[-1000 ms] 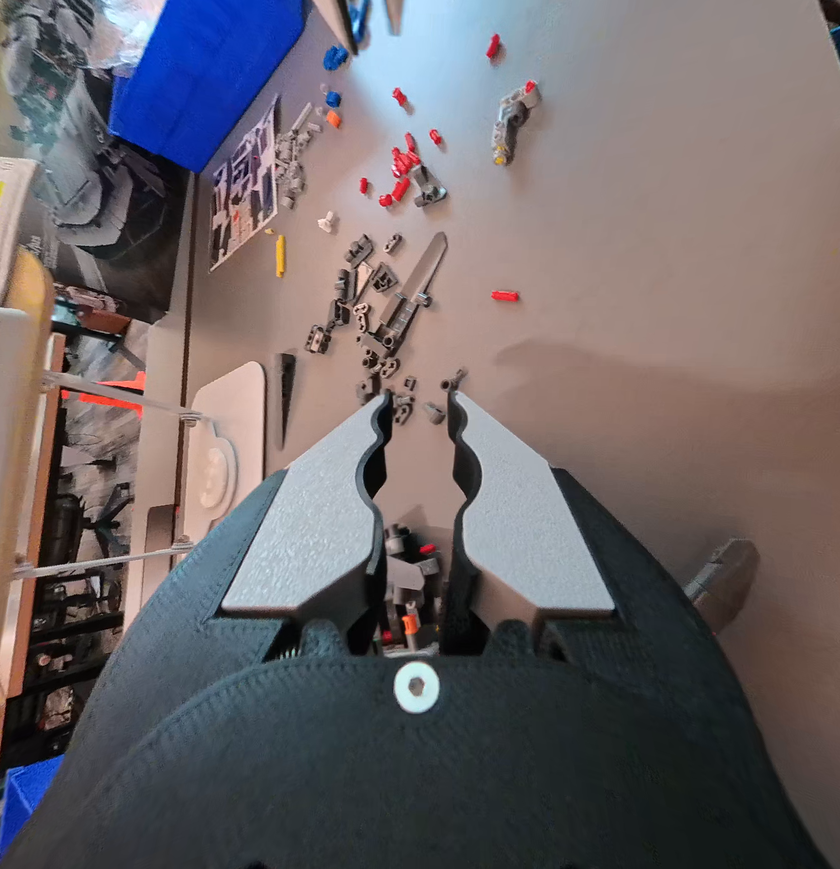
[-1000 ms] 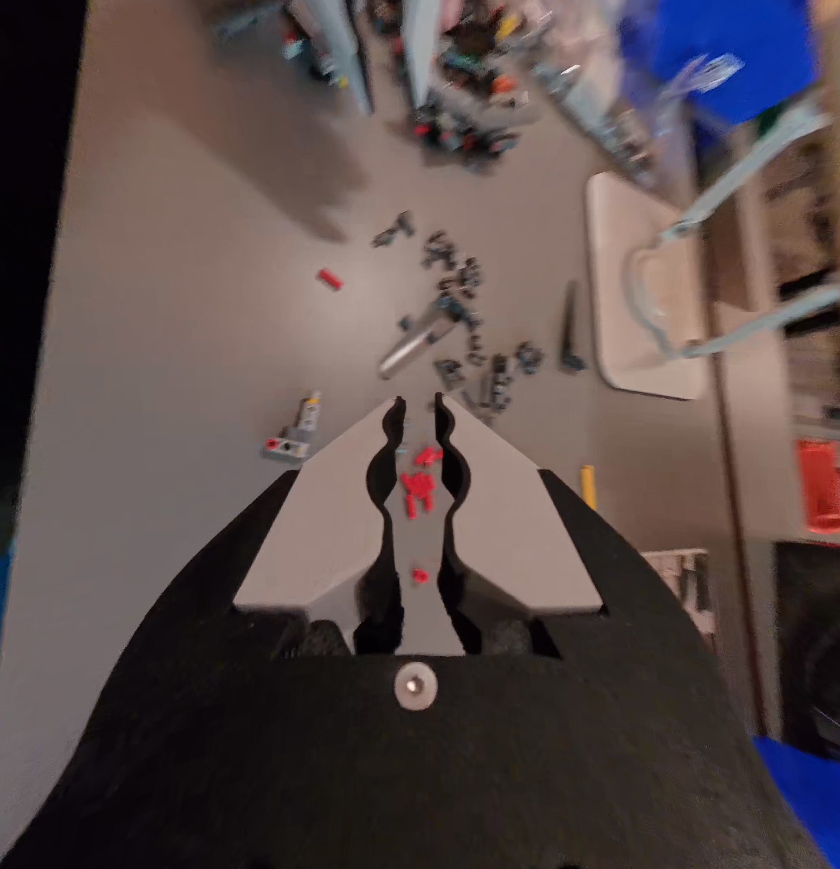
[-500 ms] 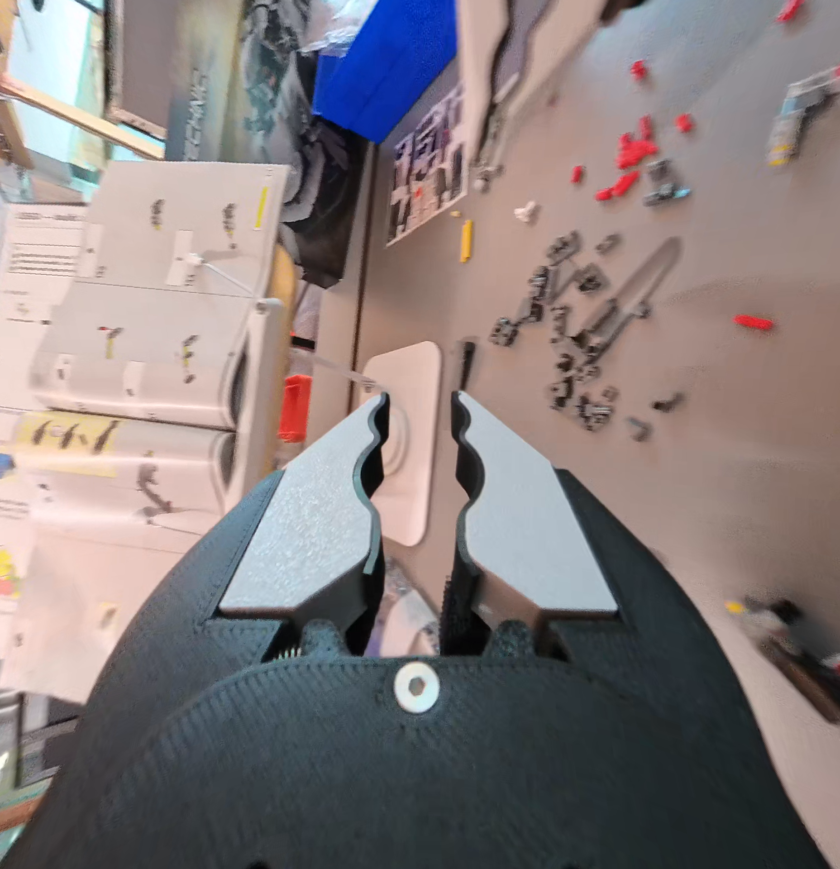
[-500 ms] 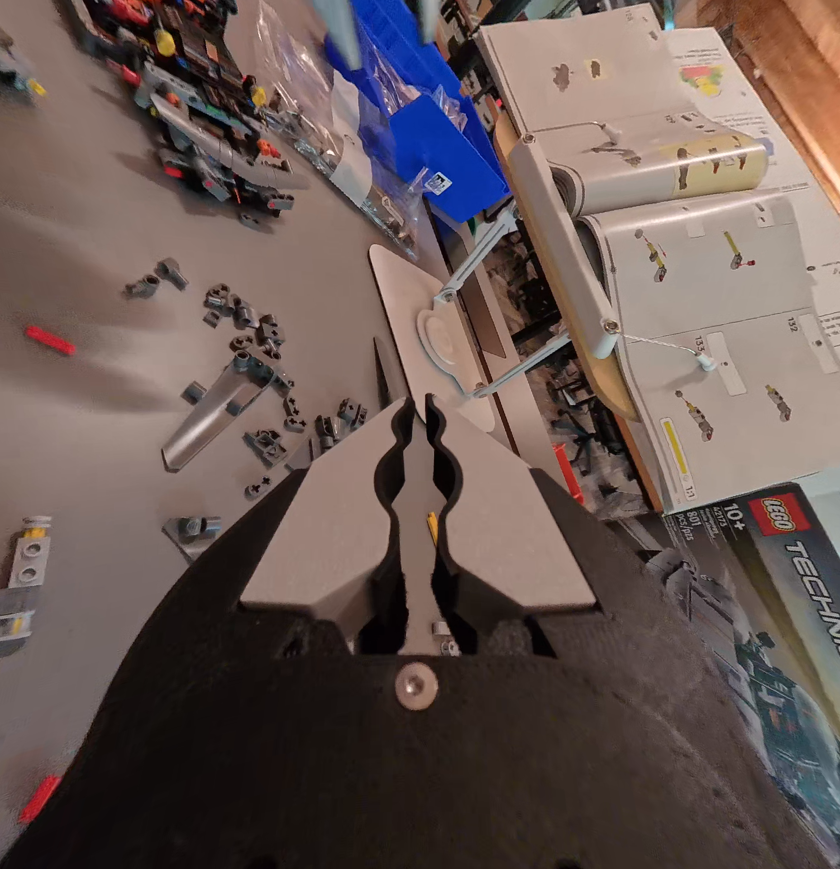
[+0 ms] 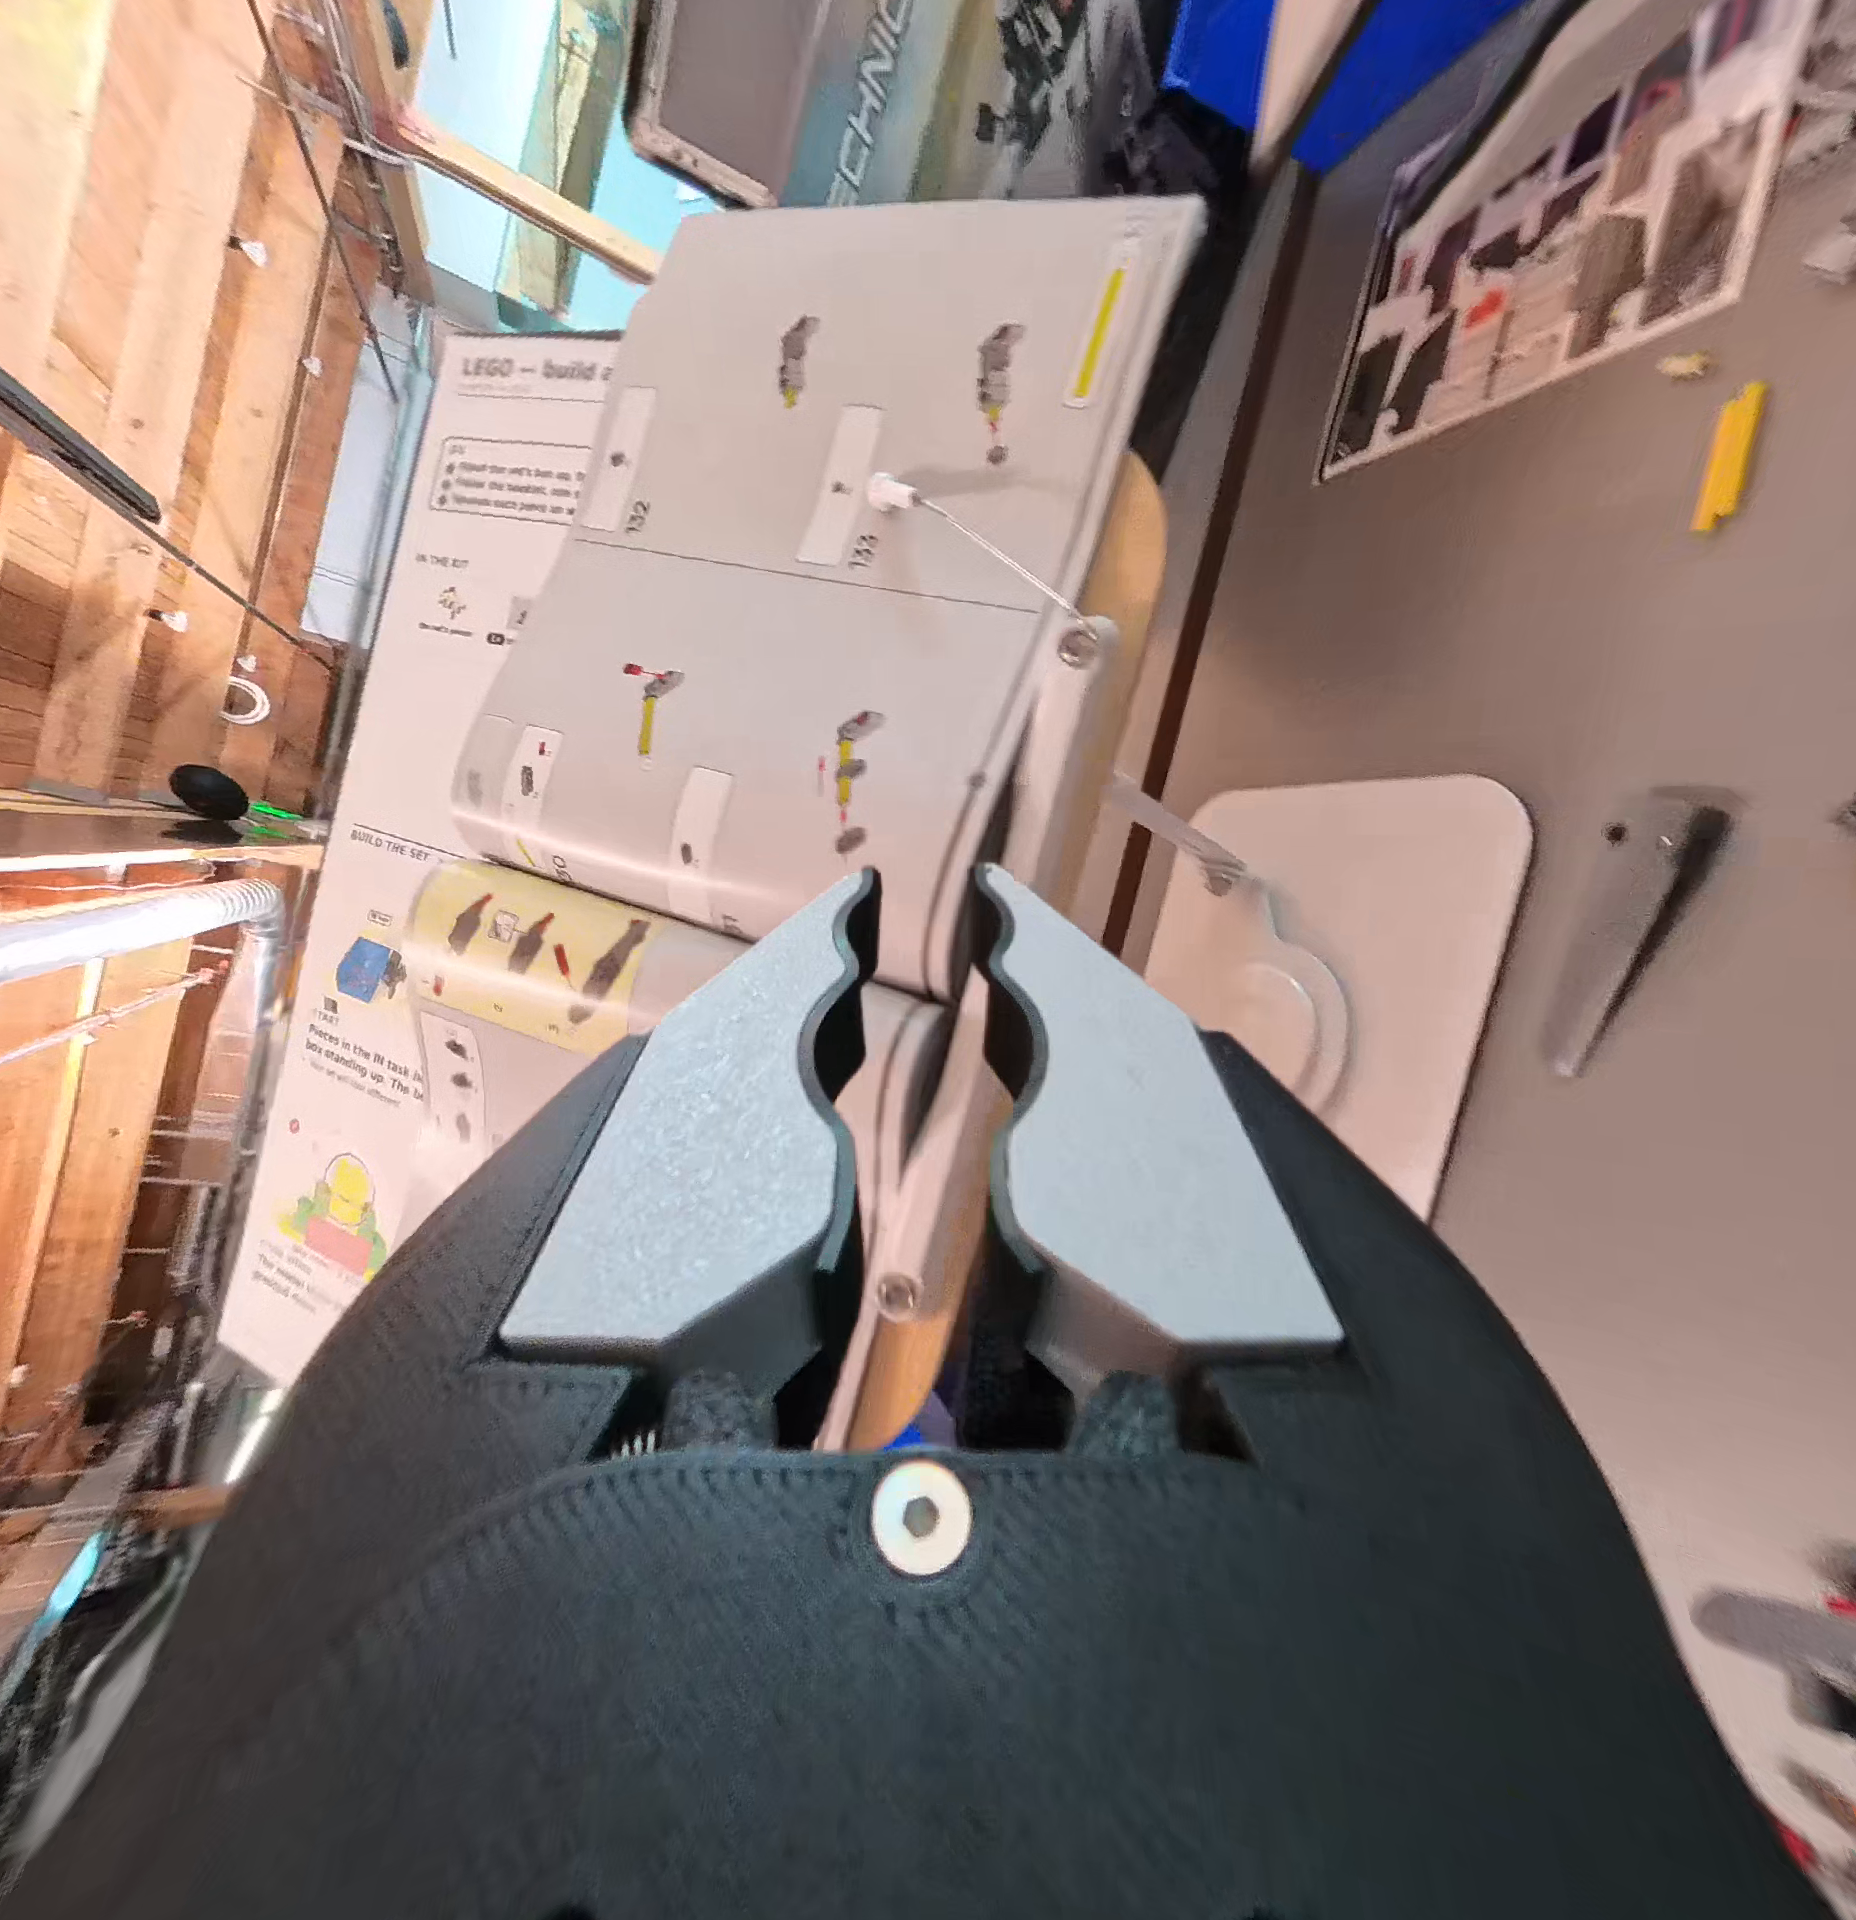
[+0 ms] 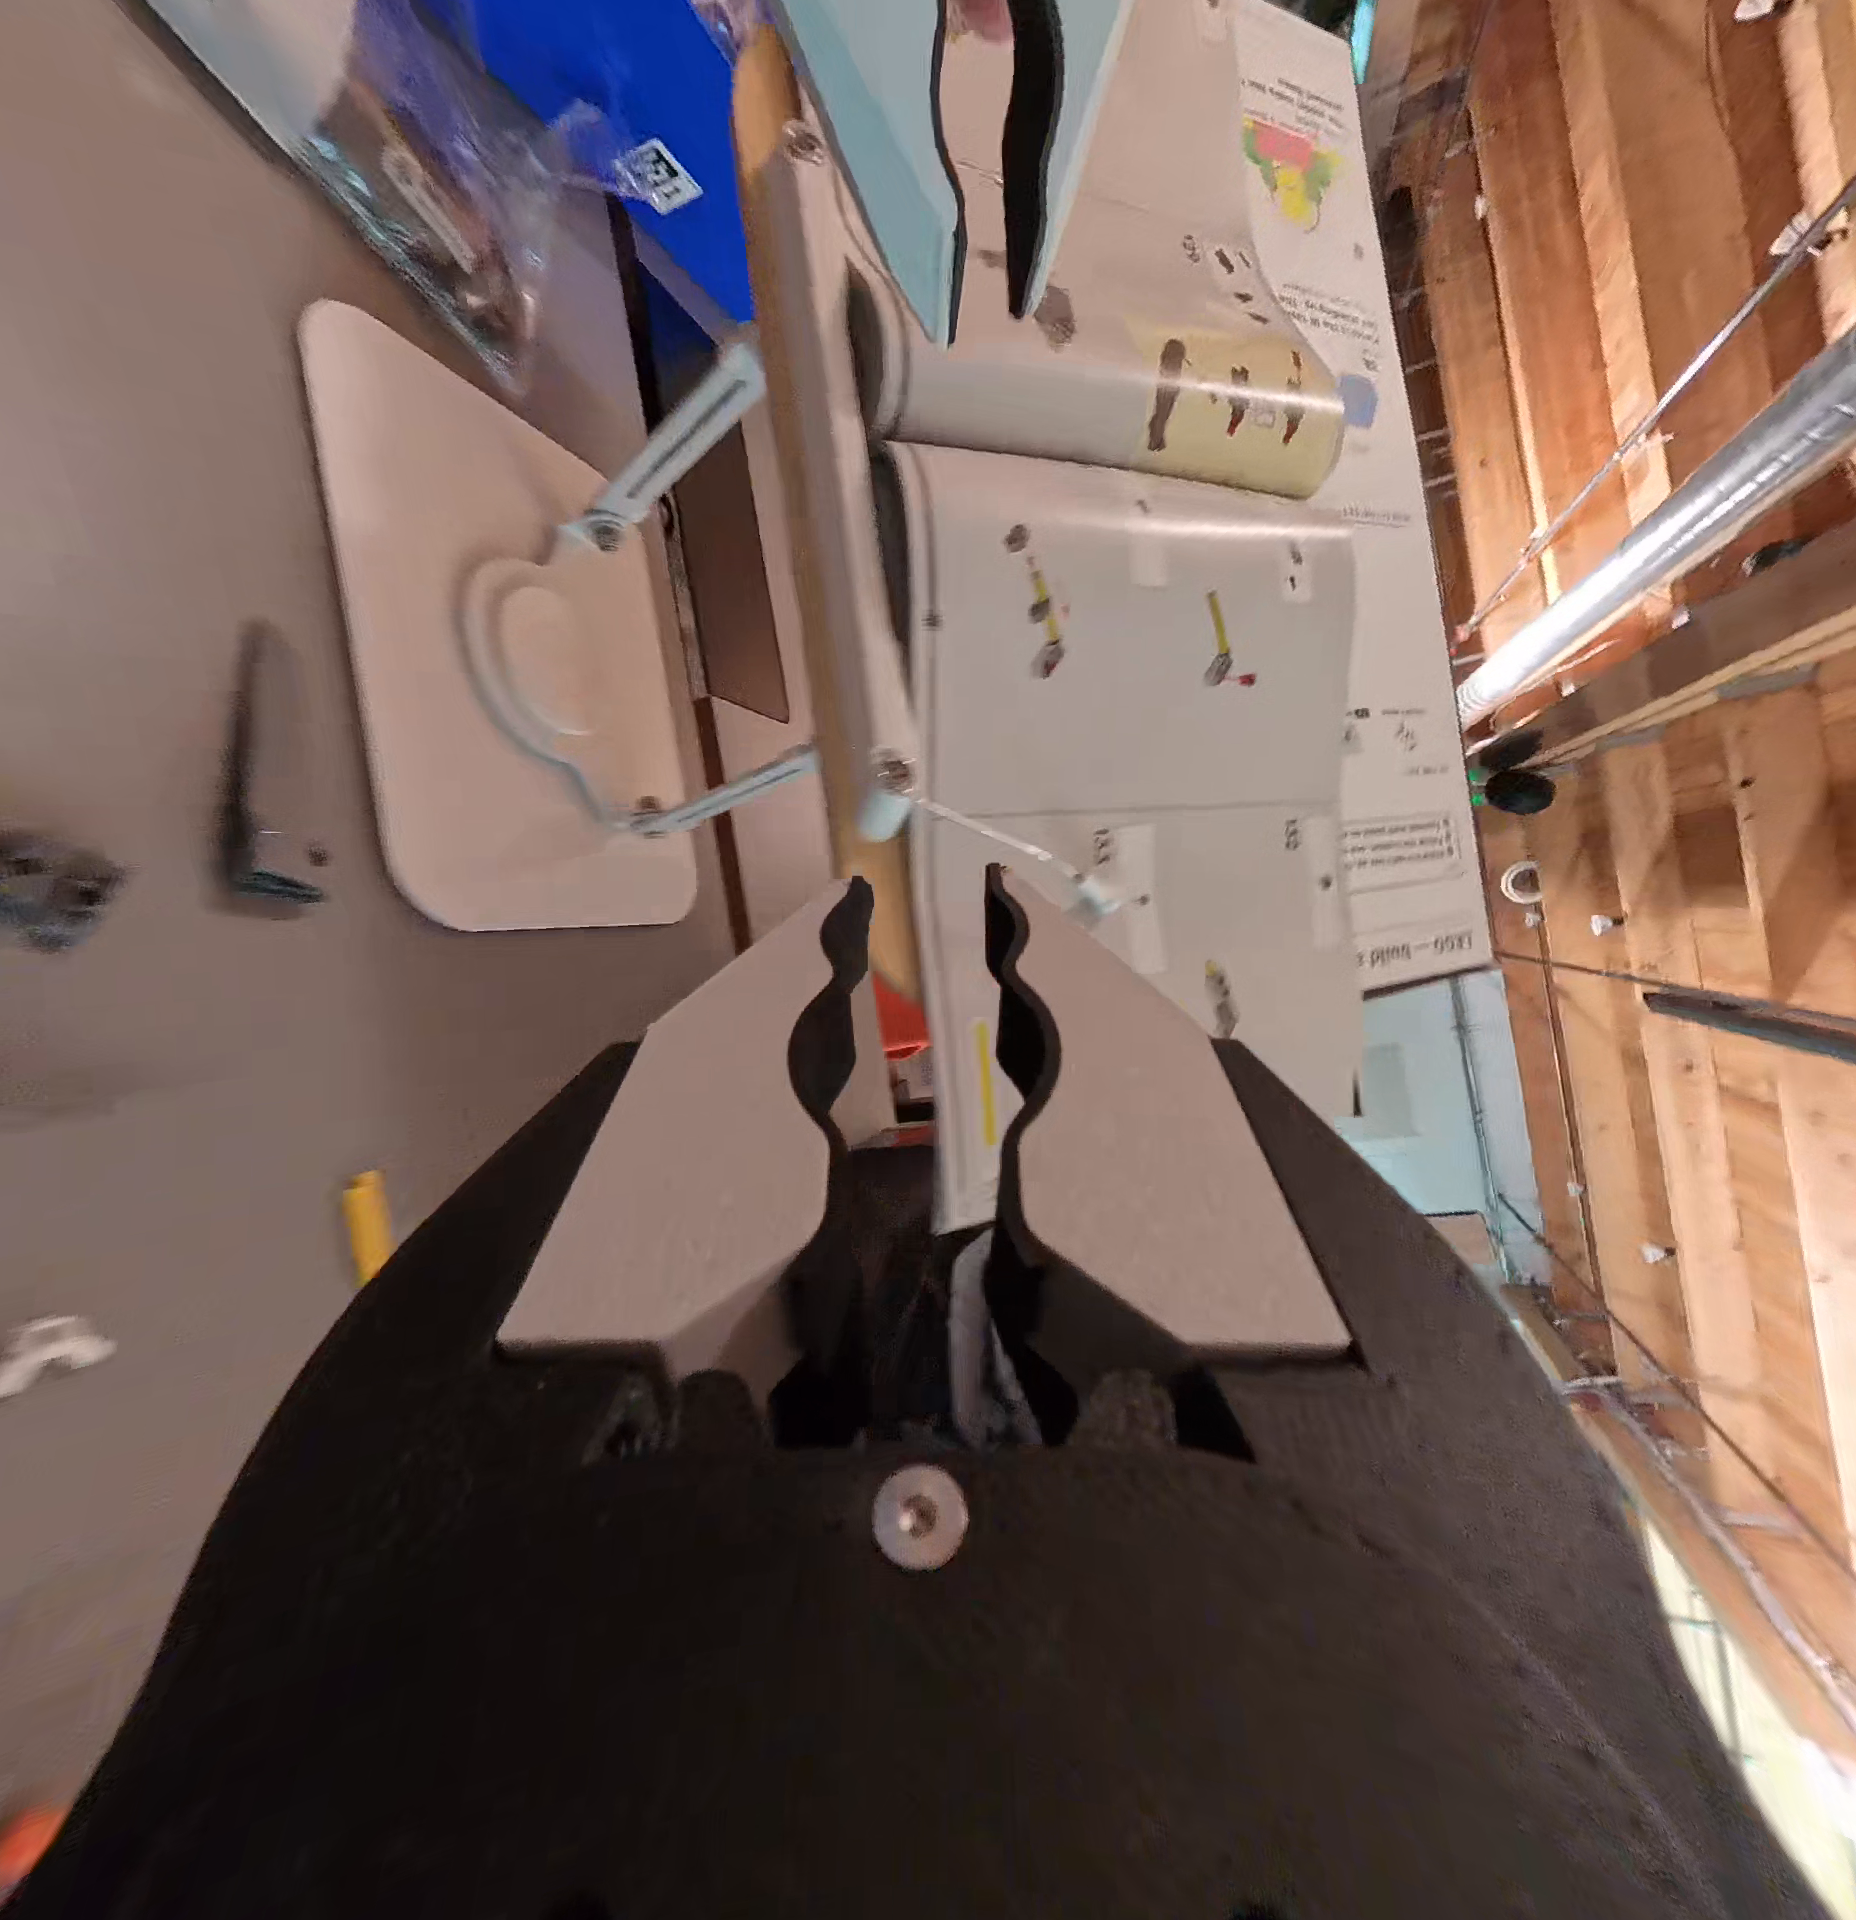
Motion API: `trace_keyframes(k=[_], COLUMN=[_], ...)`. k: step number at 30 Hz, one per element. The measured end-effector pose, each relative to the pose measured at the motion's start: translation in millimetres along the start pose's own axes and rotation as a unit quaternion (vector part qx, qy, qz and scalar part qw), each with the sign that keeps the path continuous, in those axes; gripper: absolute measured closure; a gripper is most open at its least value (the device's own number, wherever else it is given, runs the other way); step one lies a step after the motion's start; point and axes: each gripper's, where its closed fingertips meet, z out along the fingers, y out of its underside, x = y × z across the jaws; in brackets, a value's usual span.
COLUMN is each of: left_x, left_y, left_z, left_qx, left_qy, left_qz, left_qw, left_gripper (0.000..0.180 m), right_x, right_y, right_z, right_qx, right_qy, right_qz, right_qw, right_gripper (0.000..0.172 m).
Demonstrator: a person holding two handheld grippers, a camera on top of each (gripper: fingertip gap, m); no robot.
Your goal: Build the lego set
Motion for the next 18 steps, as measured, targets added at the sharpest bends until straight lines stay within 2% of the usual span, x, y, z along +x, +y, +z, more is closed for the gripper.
trace_keyframes(k=[5,8,14,18], left_x=[-16,-26,-16,-12], left_y=[0,15,30,30], left_z=[31,46,59,66], left_qx=[0.031,0.020,0.023,0.033], left_qy=[0.024,0.015,0.038,0.038], left_qz=[-0.054,-0.056,-0.052,-0.043], left_qw=[0.998,0.998,0.998,0.998], left_gripper=[0.170,0.173,0.175,0.178], right_x=[34,38,20,21], right_y=[10,17,35,40], right_z=[56,78,95,105], right_qx=[-0.017,-0.038,-0.080,-0.091], right_qy=[-0.042,-0.068,-0.131,-0.125], right_qz=[-0.070,-0.115,-0.187,-0.206], right_qw=[0.996,0.990,0.970,0.966], right_gripper=[0.148,0.147,0.151,0.155])
